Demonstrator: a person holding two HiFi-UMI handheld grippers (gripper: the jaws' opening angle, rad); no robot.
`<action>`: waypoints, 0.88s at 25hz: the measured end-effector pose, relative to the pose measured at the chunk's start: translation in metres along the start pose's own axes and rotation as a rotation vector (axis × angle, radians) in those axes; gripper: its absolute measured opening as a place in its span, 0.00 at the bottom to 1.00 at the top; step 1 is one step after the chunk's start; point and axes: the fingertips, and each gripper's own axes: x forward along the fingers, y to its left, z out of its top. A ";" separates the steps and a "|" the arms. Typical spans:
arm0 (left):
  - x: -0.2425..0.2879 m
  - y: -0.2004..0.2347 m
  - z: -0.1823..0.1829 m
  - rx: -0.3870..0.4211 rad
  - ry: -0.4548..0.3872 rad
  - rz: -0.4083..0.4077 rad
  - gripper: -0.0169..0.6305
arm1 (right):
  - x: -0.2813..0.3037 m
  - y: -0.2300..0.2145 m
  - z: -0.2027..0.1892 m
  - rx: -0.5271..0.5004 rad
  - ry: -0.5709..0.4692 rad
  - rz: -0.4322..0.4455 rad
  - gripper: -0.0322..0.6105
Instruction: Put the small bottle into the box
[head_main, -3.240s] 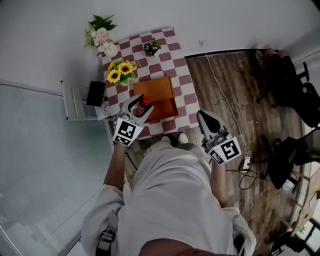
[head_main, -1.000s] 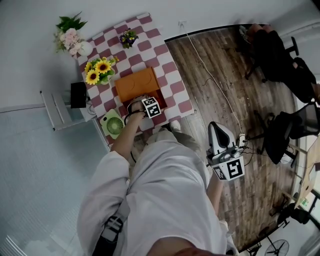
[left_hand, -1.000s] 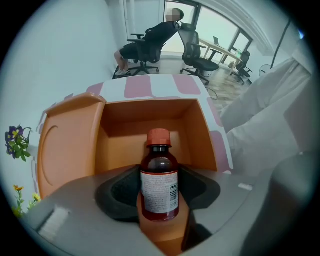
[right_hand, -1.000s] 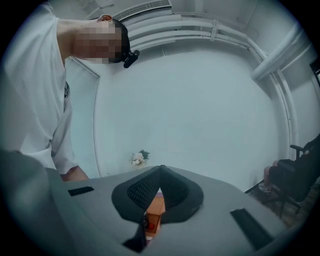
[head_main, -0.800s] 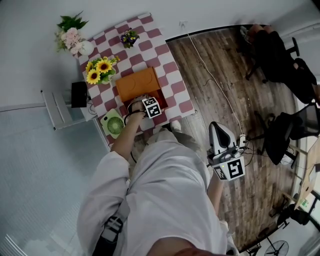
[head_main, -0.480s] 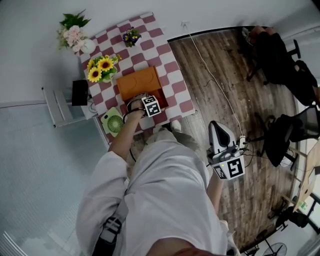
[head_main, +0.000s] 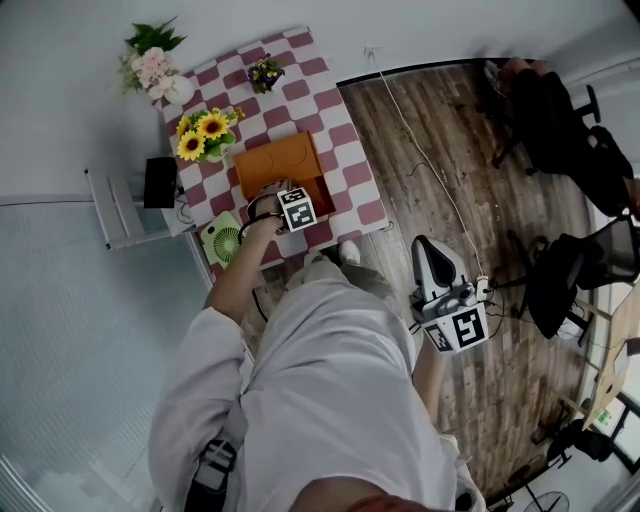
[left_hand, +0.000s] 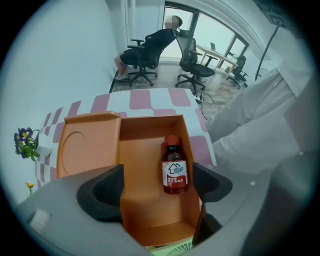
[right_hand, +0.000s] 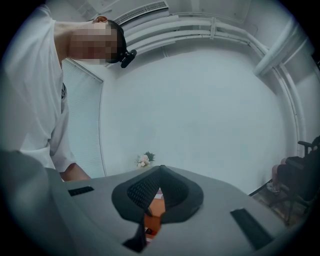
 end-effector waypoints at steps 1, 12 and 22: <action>-0.004 0.000 0.001 -0.004 -0.010 0.007 0.69 | 0.000 0.001 0.000 0.001 -0.002 0.005 0.05; -0.081 -0.013 0.008 -0.091 -0.176 0.127 0.26 | 0.015 0.015 0.004 0.006 -0.012 0.111 0.05; -0.177 -0.036 0.005 -0.281 -0.416 0.267 0.03 | 0.045 0.045 0.004 -0.006 -0.004 0.284 0.05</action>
